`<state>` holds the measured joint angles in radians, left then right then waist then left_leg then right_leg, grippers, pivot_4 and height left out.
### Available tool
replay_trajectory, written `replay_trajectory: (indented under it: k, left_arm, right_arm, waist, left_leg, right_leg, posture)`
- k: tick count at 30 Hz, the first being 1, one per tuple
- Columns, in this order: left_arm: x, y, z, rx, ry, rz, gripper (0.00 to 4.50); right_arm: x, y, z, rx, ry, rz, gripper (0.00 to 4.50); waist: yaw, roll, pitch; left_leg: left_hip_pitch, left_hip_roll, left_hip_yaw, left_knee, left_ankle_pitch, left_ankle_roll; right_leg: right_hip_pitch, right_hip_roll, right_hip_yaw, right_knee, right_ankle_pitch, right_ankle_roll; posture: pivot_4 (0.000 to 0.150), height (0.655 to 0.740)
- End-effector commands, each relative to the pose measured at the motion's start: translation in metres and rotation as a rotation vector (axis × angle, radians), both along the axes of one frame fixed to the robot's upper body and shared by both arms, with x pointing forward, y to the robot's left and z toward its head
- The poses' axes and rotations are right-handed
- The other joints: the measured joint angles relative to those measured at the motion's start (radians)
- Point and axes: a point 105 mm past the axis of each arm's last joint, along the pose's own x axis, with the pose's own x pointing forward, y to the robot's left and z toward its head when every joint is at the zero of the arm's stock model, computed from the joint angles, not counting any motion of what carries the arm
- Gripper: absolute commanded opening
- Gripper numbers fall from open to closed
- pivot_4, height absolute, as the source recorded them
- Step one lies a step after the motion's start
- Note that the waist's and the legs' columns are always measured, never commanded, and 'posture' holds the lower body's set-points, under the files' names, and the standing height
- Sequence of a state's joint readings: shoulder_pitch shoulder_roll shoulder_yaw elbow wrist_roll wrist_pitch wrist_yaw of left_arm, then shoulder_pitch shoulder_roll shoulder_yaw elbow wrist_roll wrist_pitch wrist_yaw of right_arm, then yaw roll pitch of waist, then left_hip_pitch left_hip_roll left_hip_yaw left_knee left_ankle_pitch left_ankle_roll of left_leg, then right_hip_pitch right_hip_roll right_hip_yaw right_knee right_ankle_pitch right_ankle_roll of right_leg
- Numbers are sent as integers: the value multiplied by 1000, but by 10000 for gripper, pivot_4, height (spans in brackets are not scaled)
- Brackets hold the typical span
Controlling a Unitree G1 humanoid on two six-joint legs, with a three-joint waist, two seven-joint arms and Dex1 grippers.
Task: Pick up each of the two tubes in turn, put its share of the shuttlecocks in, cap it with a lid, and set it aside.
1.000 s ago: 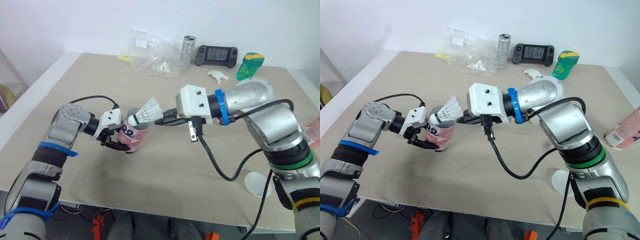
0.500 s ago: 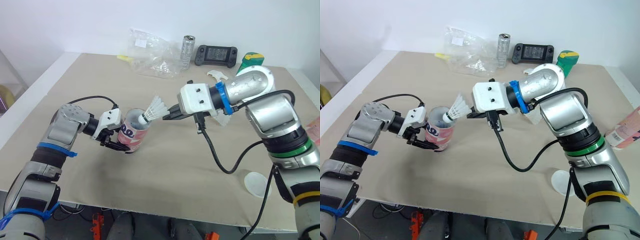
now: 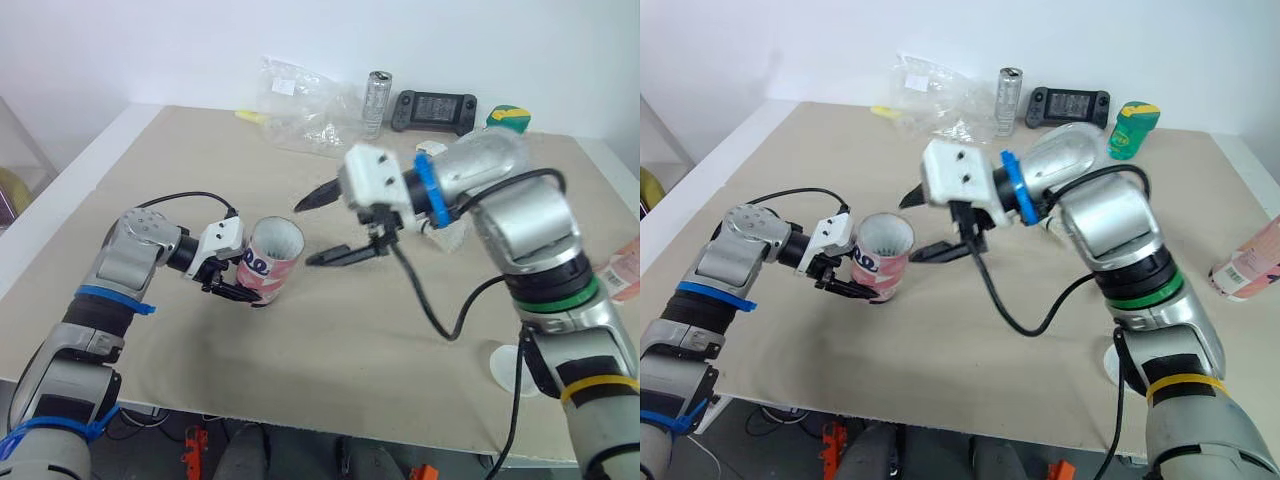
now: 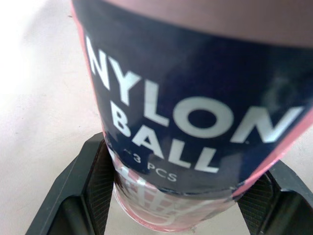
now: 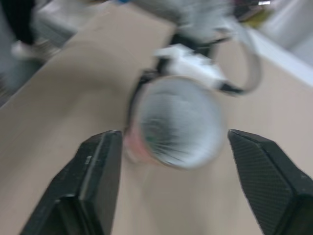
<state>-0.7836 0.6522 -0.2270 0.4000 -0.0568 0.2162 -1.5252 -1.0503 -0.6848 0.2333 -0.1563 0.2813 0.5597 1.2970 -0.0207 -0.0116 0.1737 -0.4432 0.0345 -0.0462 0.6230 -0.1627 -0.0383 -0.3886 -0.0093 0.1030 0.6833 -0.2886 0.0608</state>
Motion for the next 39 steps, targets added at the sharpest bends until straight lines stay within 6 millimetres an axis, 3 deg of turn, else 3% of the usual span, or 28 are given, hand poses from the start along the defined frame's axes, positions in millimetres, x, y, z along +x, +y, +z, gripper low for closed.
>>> replay_trajectory:
  k: [1, 3, 5, 8, 10, 15, 21, 25, 31, 34, 36, 37, 38, 39]
  left_arm:
    - [-6, -2, -9, 12, 24, -9, 29887]
    - [-7, 0, -10, 14, 26, -7, 29887]
    - [-8, 1, -10, 13, 27, -6, 29887]
    - [-5, -1, -9, 14, 26, -9, 29887]
    - [-4, -4, -8, 15, 26, -16, 29887]
    - [-1, -8, -7, 17, 22, -34, 29887]
    - [-1, -9, -7, 17, 22, -39, 29887]
    - [-2, -7, -7, 17, 23, -34, 29887]
    - [-3, -3, -7, 18, 23, -23, 29887]
    - [-3, -3, -6, 17, 18, -17, 29887]
    - [-3, -2, -6, 17, 17, -15, 29887]
    - [-4, -2, -6, 17, 16, -13, 29887]
    - [-4, -1, -6, 17, 16, -12, 29887]
    - [-3, -1, -6, 17, 16, -11, 29887]
  right_arm:
    - [18, -74, 4, 177, 4, -341, 37955]
    - [25, -113, -8, 225, 18, -531, 37955]
    - [27, -129, -14, 252, 25, -617, 37955]
    - [33, -181, -38, 345, 50, -866, 37955]
    - [35, -198, -54, 376, 82, -956, 37955]
    - [44, -204, -100, 367, 219, -1026, 37955]
    - [62, -199, -125, 359, 286, -1060, 37955]
    - [76, -199, -135, 345, 301, -1078, 37955]
    - [96, -185, -131, 372, 317, -1047, 37955]
    - [101, -181, -131, 366, 314, -1025, 30102]
    - [101, -180, -131, 361, 308, -1005, 19887]
    - [99, -179, -130, 364, 305, -994, 17993]
    - [98, -180, -128, 366, 301, -988, 10934]
    - [98, -181, -127, 365, 293, -987, 6667]
  waist:
    - [5, -4, -1]
    - [6, -6, -1]
    - [-2, -3, 0]
    - [-10, 0, -1]
    - [-10, 0, -1]
    - [-10, 0, -1]
    - [-9, 0, -1]
    - [-9, 0, -1]
    - [-12, 1, -1]
    - [-12, 1, -1]
    - [-12, 1, -1]
    - [-12, 1, -1]
    - [-12, 1, -1]
    - [-12, 1, -1]
  left_leg:
    - [0, 0, 0, 0, 0, 0]
    - [0, -2, -3, 0, 0, 0]
    - [0, -4, 0, -1, 0, 0]
    - [1, -5, 1, -3, 0, 0]
    - [2, -5, 0, -3, 0, 0]
    - [2, -6, 2, -1, 1, 1]
    - [2, -7, 2, 1, 1, 2]
    - [2, -7, 1, 1, 1, 2]
    - [2, -7, 1, 0, 1, 2]
    - [3, -7, 1, -1, 1, 2]
    - [2, -7, 1, -1, 1, 2]
    - [2, -7, 1, -1, 1, 2]
    - [2, -7, 1, -1, 1, 2]
    - [2, -7, 1, -1, 1, 2]
  right_leg:
    - [1, 0, -1, 0, 0, 0]
    - [3, -3, -4, -1, -2, 0]
    - [1, -6, -2, -1, -3, 1]
    - [0, -6, 0, 1, -2, 1]
    - [1, -5, 0, 1, -3, 2]
    - [3, -5, 2, 0, -1, 5]
    - [4, -6, 2, -1, 0, 8]
    - [5, -6, 2, -1, 0, 7]
    - [4, -6, 2, -1, 0, 6]
    - [4, -6, 2, -1, -1, 6]
    - [4, -6, 2, -1, -1, 6]
    - [4, -6, 2, -1, -1, 6]
    - [4, -6, 2, -1, -1, 6]
    - [4, -6, 2, -1, -1, 6]
  posture:
    - [1500, 7394]
    - [1500, 7394]
    - [1500, 7394]
    - [1500, 7394]
    - [1500, 7394]
    - [1500, 7394]
    - [1500, 7394]
    - [1500, 7394]
    - [1500, 7394]
    - [1500, 7394]
    - [1500, 7394]
    - [1500, 7394]
    - [1500, 7394]
    - [1500, 7394]
